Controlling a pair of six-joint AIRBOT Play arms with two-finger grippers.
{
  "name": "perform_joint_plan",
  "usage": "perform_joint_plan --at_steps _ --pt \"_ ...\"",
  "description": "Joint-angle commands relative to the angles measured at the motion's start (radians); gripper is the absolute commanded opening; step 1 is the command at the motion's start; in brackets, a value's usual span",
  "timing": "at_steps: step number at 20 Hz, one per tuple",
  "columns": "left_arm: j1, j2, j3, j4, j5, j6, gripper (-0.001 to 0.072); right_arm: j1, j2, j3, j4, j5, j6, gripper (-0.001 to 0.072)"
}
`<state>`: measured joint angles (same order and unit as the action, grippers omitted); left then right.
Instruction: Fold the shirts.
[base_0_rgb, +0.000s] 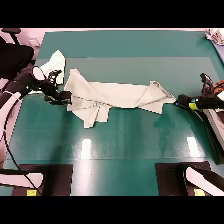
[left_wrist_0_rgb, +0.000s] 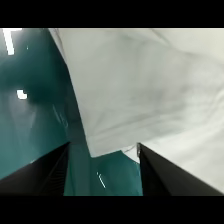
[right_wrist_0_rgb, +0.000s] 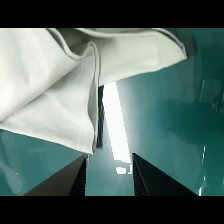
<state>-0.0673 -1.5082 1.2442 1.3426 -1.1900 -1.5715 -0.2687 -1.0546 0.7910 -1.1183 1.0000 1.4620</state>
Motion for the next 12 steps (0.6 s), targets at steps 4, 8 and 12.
perform_joint_plan --at_steps 4,8,12 --pt "-0.001 -0.05 -0.001 -0.02 0.003 0.002 0.0485 -0.001 0.123 -0.068 0.0 -0.04 0.0 0.0342" --pt "-0.001 -0.059 -0.001 -0.022 0.02 0.008 0.0352 0.0 0.137 -0.068 0.001 -0.032 0.0 0.0342" --pt "-0.001 -0.075 -0.001 -0.021 0.005 0.009 0.0326 0.0 0.137 -0.068 0.001 -0.023 0.0 0.0341"
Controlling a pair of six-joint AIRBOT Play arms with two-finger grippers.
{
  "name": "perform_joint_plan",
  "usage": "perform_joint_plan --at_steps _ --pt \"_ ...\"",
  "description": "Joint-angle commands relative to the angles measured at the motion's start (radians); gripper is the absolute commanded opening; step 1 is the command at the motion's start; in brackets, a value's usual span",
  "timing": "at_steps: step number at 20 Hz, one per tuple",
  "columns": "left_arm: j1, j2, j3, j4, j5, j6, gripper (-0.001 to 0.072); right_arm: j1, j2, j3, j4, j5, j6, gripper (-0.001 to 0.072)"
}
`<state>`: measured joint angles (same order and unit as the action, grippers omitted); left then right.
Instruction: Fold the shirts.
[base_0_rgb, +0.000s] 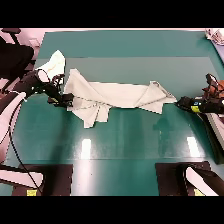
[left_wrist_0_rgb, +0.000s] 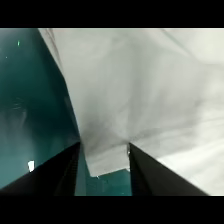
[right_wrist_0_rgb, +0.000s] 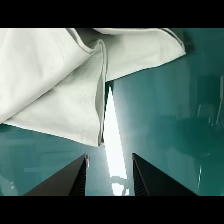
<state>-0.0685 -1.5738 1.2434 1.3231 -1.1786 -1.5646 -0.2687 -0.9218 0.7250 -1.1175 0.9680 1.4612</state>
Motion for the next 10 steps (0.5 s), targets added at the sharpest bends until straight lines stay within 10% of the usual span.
perform_joint_plan --at_steps 1,10 --pt "0.0 -0.009 0.0 -0.002 0.0 0.003 0.0061 0.0 0.005 -0.002 0.0 0.013 0.001 0.0341" --pt "0.0 0.042 0.204 -0.109 -0.003 -0.064 0.0028 0.0 0.004 -0.004 -0.002 0.035 0.001 0.034"
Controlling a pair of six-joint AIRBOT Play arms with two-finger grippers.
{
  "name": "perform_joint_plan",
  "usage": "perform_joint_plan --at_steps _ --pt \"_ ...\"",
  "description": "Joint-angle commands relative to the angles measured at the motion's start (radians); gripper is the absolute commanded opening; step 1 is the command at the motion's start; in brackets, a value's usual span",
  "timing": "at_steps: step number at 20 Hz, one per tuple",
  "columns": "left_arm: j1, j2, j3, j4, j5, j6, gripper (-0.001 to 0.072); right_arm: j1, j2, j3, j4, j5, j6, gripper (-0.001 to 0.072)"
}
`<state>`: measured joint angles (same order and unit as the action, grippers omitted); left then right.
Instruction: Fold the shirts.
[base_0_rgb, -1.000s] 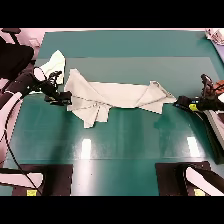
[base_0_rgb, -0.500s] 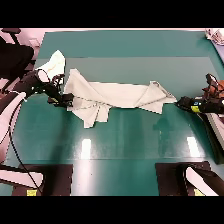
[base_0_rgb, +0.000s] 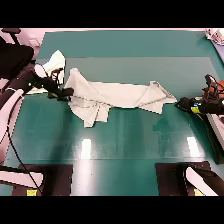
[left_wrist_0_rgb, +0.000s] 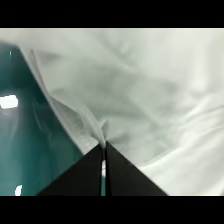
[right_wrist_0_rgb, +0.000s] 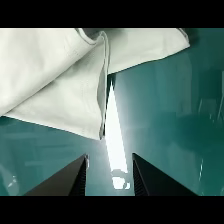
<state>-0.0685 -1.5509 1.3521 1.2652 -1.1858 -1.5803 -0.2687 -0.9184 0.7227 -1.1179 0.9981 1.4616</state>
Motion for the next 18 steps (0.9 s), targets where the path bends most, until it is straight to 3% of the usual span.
perform_joint_plan --at_steps 1,3,6,8,10,11,12,13,15,18 --pt "0.0 0.019 0.153 -0.11 0.02 -0.061 0.0028 0.0 0.001 -0.002 -0.003 0.004 0.0 0.034" --pt "0.0 0.019 0.255 -0.216 0.159 -0.108 0.0027 0.0 0.001 -0.002 -0.004 0.001 0.0 0.034" --pt "0.0 -0.003 0.293 -0.222 0.522 -0.286 0.0026 0.0 0.001 -0.002 -0.003 0.0 0.0 0.034" --pt "0.0 -0.068 0.293 -0.226 0.62 -0.359 0.0027 0.0 0.001 -0.002 -0.003 0.0 -0.001 0.034" --pt "0.0 -0.152 0.293 -0.307 0.626 -0.356 0.003 0.0 0.001 -0.002 -0.003 0.001 -0.002 0.034" --pt "0.0 -0.192 0.293 -0.346 0.625 -0.356 0.0243 0.0 0.0 -0.002 -0.002 0.0 -0.005 0.034" --pt "0.0 -0.222 0.293 -0.385 0.627 -0.356 0.0652 0.0 0.0 -0.002 -0.002 0.002 -0.005 0.034" --pt "0.0 -0.239 0.293 -0.399 0.635 -0.356 0.0713 0.0 0.0 -0.002 -0.003 0.007 -0.005 0.034" --pt "0.0 -0.239 0.298 -0.396 0.671 -0.33 0.0718 0.0 0.001 -0.001 -0.003 0.021 -0.006 0.0341" --pt "0.027 -0.238 0.401 -0.339 0.499 -0.211 0.0718 -0.001 0.001 -0.001 -0.012 0.021 -0.015 0.0342"
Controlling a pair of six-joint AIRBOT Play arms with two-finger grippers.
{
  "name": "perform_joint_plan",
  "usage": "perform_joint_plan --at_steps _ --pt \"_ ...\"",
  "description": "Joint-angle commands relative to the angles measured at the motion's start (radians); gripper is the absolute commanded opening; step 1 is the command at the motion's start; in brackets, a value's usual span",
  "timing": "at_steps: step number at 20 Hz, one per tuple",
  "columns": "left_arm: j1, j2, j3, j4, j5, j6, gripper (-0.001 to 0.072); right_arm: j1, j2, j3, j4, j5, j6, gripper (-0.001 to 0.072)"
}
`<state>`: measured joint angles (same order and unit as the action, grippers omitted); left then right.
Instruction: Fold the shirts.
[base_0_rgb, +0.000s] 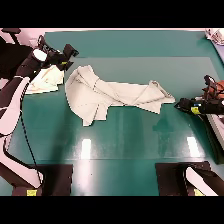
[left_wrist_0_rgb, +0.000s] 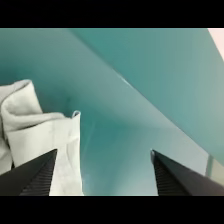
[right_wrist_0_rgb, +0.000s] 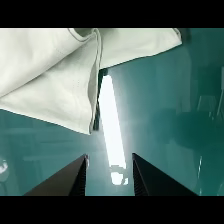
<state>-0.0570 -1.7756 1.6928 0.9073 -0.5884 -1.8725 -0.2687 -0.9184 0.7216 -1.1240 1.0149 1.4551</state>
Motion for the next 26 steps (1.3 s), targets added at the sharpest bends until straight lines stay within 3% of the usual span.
perform_joint_plan --at_steps 1,5,8,11,13,14,20,26 --pt "0.031 -0.013 0.108 0.072 -0.223 0.115 0.0718 -0.001 0.001 0.0 -0.026 -0.007 -0.009 0.0341" --pt "0.06 -0.012 0.212 0.393 -0.724 0.189 0.0717 -0.001 -0.025 0.0 -0.085 -0.036 -0.009 0.0341" --pt "0.057 0.002 0.177 0.529 -0.874 0.269 0.0717 -0.001 -0.083 0.0 -0.08 -0.035 -0.009 0.0341" --pt "0.06 0.016 0.116 0.507 -0.924 0.288 0.0717 -0.001 -0.128 0.0 -0.081 0.004 -0.009 0.0341" --pt "0.06 0.026 0.049 0.413 -0.938 0.333 0.0696 -0.001 -0.141 0.0 -0.082 0.023 -0.009 0.0342" --pt "0.06 0.039 0.001 0.384 -0.924 0.359 0.0656 -0.001 -0.141 0.0 -0.082 0.026 -0.01 0.0342" --pt "0.095 0.066 -0.202 0.263 -0.828 0.484 0.0659 -0.001 -0.138 0.0 -0.084 0.048 -0.037 0.0342" --pt "0.092 0.055 -0.277 0.191 -0.668 0.507 0.0659 -0.001 -0.04 0.0 -0.084 0.048 -0.051 0.0342"
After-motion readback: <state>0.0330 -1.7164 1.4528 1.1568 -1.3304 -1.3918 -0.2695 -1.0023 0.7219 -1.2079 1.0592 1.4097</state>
